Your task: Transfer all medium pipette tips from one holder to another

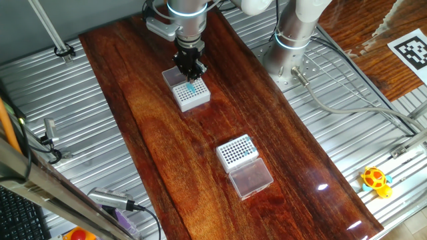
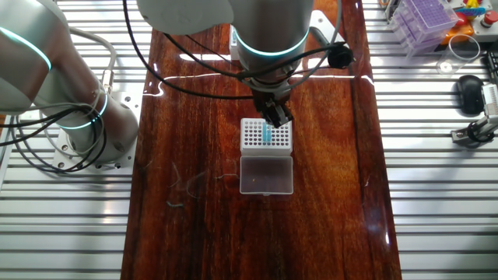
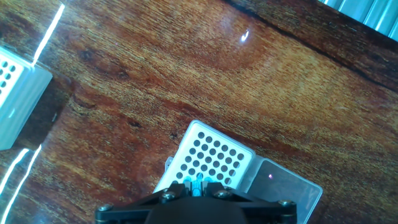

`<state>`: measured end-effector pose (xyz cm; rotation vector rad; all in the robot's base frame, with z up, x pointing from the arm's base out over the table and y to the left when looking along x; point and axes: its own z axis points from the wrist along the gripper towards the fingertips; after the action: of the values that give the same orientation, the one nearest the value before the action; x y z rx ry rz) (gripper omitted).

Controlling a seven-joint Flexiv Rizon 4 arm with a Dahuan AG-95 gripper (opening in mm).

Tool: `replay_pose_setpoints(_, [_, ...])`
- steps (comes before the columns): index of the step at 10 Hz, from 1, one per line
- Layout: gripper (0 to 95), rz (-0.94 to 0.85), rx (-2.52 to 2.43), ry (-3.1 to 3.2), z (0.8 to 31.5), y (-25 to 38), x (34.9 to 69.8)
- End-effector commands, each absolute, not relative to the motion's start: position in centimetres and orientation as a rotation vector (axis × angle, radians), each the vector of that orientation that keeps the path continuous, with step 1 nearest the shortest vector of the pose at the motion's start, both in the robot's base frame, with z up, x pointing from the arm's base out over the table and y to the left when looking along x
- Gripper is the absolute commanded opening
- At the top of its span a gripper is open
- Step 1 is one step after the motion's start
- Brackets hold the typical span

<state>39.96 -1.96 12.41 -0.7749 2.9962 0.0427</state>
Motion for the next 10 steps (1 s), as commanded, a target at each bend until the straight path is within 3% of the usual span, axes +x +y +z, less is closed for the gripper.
replay_pose_setpoints(1, [0.0, 0.042, -0.772, 2.996, 12.49, -1.99, 39.78])
replay_pose_setpoints(10, [0.0, 0.032, -0.767, 2.994, 11.73, -1.5, 40.13])
